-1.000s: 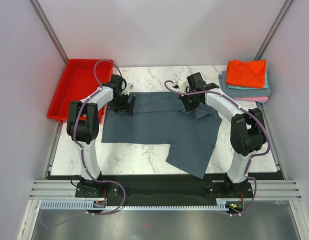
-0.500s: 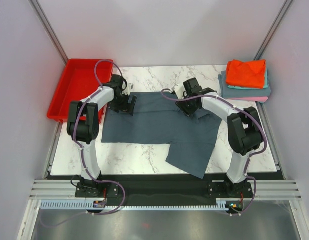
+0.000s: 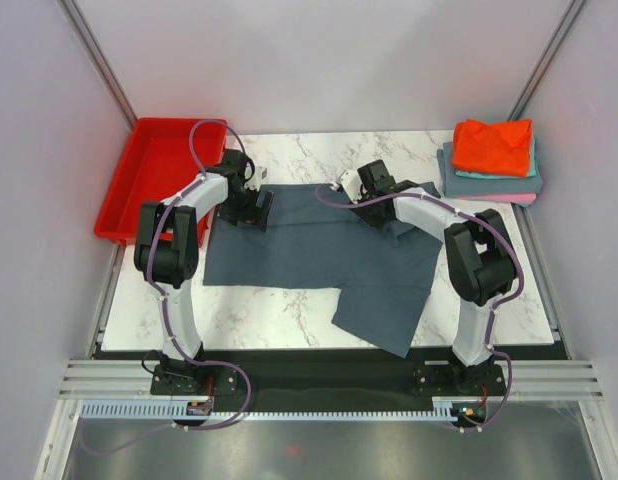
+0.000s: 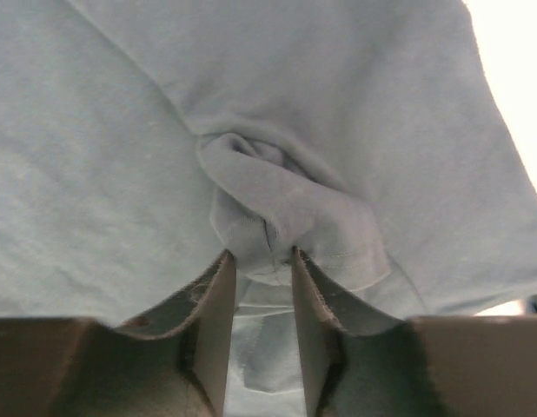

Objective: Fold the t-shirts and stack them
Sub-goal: Fold the tshirt

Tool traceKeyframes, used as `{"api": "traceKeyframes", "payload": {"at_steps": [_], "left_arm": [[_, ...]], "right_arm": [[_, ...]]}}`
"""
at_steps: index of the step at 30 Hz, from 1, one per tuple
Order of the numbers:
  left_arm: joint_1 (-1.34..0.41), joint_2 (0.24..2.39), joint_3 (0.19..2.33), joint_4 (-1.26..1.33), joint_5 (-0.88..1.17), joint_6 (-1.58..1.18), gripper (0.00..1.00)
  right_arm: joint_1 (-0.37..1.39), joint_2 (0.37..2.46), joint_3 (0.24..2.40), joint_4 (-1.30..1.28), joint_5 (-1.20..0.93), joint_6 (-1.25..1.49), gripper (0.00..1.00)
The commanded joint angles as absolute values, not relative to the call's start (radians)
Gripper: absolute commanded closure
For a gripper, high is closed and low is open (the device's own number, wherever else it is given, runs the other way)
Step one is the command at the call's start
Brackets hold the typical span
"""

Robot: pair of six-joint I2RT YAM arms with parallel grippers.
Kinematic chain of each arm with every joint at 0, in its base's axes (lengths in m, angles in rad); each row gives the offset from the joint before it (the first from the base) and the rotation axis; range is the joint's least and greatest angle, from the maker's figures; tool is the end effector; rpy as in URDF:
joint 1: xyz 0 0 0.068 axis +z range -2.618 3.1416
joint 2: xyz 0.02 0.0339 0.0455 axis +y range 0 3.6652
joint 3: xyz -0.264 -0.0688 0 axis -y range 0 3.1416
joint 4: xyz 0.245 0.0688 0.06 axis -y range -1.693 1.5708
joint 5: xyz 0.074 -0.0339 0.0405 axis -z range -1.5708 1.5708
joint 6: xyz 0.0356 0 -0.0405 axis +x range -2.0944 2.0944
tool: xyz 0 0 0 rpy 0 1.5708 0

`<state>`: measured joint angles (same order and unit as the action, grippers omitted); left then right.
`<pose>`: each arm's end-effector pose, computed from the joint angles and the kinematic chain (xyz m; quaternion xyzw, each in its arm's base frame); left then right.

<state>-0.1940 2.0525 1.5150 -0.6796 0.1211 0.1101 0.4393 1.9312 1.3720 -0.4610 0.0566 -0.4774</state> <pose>0.4126 -0.0855 0.1710 0.1594 0.9697 -0.0669 0.1730 0.3719 0.1725 0.1881 -0.4187 0.8661 -0.0324 0.2712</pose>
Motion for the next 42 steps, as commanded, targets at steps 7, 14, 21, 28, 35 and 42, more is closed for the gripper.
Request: {"api": "traceKeyframes", "payload": {"at_steps": [7,14,21,28,35,42], "left_arm": [[-0.199,2.065,1.546,-0.678,0.107,0.126,0.01],[-0.199,2.065,1.546,-0.680,0.113,0.126,0.01],[-0.199,2.069,1.545,-0.675,0.117,0.126,0.01],[-0.199,2.072,1.549,-0.673,0.123,0.121,0.01],[-0.199,2.063,1.543,-0.673,0.120,0.124,0.01],[-0.199,2.056,1.526,-0.673,0.107,0.135,0.01]], "right_arm": [[0.466,1.910,1.364,-0.408,0.144,-0.509,0.93],[0.485,1.890,1.455,-0.555,0.112,-0.483,1.00],[0.486,1.945,1.655,-0.830,0.025,-0.414,1.00],[0.488,2.063,1.772,-1.008,-0.133,-0.328,0.82],[0.405,1.965,1.638,-0.999,-0.283,-0.272,0.59],[0.106,1.897,1.540,-1.008,-0.737,-0.184,0.60]]}}
